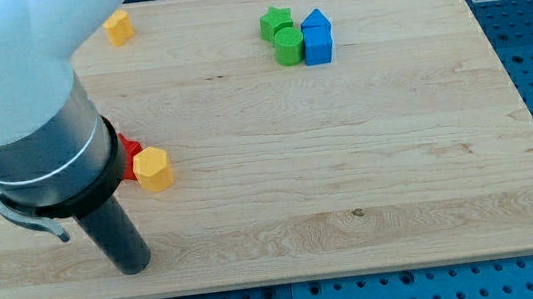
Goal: Move yourself to the bottom side of the yellow hexagon
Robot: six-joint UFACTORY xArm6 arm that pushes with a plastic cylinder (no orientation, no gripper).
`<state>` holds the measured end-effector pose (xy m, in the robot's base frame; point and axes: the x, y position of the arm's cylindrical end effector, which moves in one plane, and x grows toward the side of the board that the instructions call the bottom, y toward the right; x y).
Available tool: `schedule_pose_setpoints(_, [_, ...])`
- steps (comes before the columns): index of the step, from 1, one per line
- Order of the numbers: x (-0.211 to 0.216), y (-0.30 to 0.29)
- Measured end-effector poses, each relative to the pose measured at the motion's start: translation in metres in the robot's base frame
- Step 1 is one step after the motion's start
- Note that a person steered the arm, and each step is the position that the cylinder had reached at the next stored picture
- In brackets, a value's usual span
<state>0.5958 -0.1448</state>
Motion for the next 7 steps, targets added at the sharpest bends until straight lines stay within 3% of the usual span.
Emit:
schedule_pose_setpoints(6, [0.000,0.004])
schedule_pose_setpoints(7, [-0.027,-0.005])
